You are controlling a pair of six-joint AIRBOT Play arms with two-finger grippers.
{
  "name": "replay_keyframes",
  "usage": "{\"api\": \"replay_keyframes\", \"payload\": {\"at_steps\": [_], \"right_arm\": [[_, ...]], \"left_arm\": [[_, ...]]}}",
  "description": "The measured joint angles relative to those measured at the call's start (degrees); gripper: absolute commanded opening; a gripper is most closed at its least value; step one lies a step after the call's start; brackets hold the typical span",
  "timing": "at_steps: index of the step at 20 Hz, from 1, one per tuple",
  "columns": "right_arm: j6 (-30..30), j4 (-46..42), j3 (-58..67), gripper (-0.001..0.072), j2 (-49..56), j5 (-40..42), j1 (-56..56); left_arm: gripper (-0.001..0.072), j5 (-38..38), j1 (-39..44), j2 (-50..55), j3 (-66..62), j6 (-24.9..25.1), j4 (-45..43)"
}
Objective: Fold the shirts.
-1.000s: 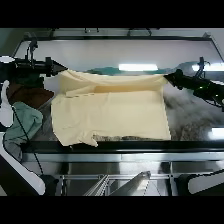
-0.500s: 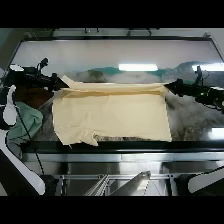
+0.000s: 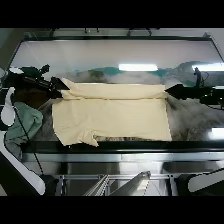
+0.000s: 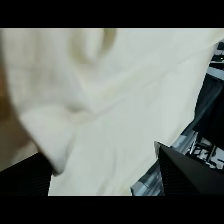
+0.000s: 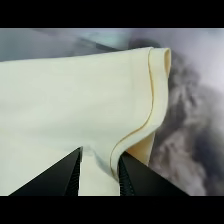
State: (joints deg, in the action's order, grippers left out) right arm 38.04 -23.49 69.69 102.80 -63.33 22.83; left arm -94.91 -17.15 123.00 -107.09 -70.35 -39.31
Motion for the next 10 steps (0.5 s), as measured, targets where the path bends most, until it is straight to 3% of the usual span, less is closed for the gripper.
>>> {"api": "replay_keyframes", "payload": {"at_steps": [3,7,8,9,10], "right_arm": [[4.33,-7.26,-0.04,0.0249,-4.55,-4.39,2.82],[9.27,-17.18,-6.21,0.0261,-11.65,-11.02,5.95],[10.25,-18.69,-9.44,0.0332,-13.6,-11.23,6.34],[10.99,-19.87,-13.35,0.0447,-15.63,-10.95,6.64],[11.89,-21.0,-17.07,0.0472,-17.29,-10.16,6.84]], "left_arm": [[0.0624,-4.0,-1.53,-1.95,0.09,-2.8,-0.2],[0.0625,-8.26,-2.51,-8.57,5.14,-3.85,-0.2],[0.0625,-8.57,-2.62,-11.26,8.35,-3.45,-0.52],[0.0625,-8.9,-2.69,-14.05,11.89,-2.91,-1.66],[0.0625,-9.03,-2.84,-17.16,16.0,-2.29,-3.45]]}}
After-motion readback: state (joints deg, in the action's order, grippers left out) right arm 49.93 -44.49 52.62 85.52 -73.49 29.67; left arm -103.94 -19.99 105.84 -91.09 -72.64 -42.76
